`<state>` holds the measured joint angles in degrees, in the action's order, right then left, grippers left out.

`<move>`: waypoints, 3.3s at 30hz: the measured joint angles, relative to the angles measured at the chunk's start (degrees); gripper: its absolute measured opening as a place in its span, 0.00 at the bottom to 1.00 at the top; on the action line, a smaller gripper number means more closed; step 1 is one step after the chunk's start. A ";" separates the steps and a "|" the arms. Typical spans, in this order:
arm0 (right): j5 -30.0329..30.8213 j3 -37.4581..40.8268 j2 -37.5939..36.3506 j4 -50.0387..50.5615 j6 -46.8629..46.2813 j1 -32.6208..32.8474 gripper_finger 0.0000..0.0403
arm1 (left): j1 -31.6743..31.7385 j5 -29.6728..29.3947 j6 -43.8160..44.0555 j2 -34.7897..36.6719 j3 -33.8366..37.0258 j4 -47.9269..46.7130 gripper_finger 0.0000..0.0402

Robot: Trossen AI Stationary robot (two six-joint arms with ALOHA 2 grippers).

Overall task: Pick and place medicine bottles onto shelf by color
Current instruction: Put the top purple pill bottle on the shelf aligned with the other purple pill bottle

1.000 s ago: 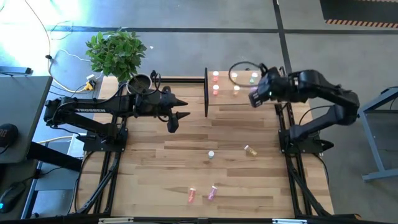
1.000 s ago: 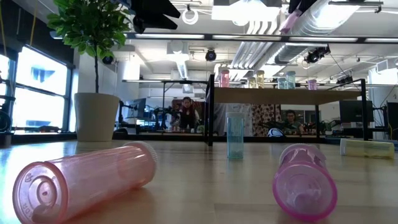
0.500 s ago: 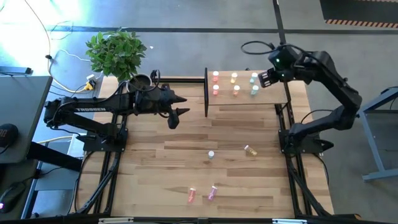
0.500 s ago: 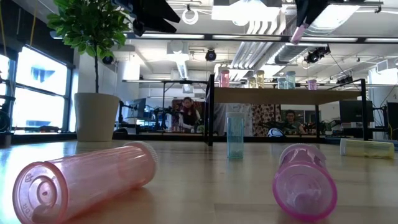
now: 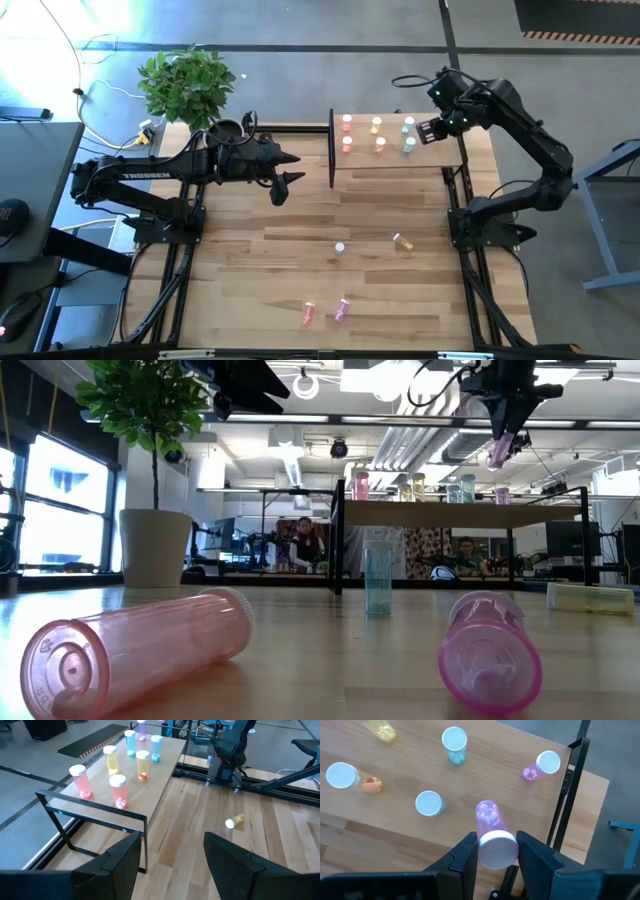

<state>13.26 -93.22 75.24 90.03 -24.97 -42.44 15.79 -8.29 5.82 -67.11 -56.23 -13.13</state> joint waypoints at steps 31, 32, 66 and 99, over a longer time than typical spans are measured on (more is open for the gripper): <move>-7.68 -1.54 -1.17 -0.04 -6.91 1.32 0.28 | 1.88 0.26 -0.48 0.00 0.00 0.74 0.52; -7.83 -1.54 -1.56 -0.06 -7.55 2.10 0.28 | 1.88 0.26 -0.48 0.00 0.00 0.74 0.52; -3.78 3.93 -6.56 -0.13 -9.70 7.32 0.28 | 1.88 0.20 -0.52 0.00 0.00 0.74 0.52; -2.03 13.72 0.44 -0.08 2.34 -2.69 0.28 | 1.88 0.20 -0.06 0.00 0.00 0.72 0.52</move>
<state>11.23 -79.51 75.68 89.95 -22.63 -45.12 17.67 -8.10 5.76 -67.11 -56.23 -12.40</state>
